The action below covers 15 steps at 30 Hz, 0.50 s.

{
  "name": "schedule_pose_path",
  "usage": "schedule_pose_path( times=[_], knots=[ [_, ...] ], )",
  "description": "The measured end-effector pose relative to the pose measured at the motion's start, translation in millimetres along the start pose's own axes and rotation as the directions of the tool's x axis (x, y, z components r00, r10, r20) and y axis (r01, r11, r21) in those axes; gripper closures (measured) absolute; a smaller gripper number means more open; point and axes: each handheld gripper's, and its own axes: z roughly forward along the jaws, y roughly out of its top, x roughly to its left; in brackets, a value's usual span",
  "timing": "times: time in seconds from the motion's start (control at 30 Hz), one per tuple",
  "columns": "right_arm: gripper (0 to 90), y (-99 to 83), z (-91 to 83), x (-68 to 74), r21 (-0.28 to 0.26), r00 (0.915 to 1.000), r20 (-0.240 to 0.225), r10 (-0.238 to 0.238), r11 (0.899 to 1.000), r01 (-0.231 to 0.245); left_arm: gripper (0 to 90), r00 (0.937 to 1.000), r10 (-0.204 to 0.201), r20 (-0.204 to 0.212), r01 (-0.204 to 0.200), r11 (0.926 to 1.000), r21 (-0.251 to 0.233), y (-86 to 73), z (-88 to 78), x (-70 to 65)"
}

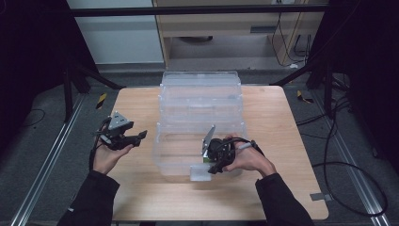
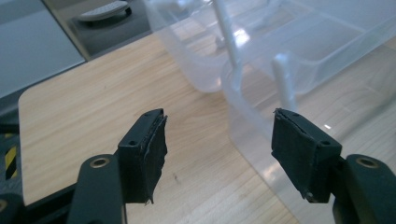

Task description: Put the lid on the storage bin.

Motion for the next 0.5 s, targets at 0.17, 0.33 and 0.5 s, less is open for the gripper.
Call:
schedule_pose_path(
  times=[0.17, 0.33, 0.5],
  knots=[
    [67.8, 0.0, 0.1, -0.1, -0.001, 1.0, 0.001, -0.006, 1.0, 0.006, 34.6, 0.9988, 0.047, 0.017, -0.047, 0.9989, -0.009, 18.9, 0.0, -2.8],
    [67.8, -0.2, -0.1, 0.2, -0.001, 1.0, 0.002, -0.003, 1.0, 0.003, 34.2, 0.9971, 0.07, 0.029, -0.07, 0.9973, -0.025, 38.5, 0.0, -6.5],
    [67.8, -0.5, 0.1, 0.1, -0.006, 0.9999, 0.006, -0.013, 1.0, 0.013, 34.2, 0.9941, 0.098, 0.046, -0.096, 0.9945, -0.041, 54.5, 0.5, -9.8]
  ],
)
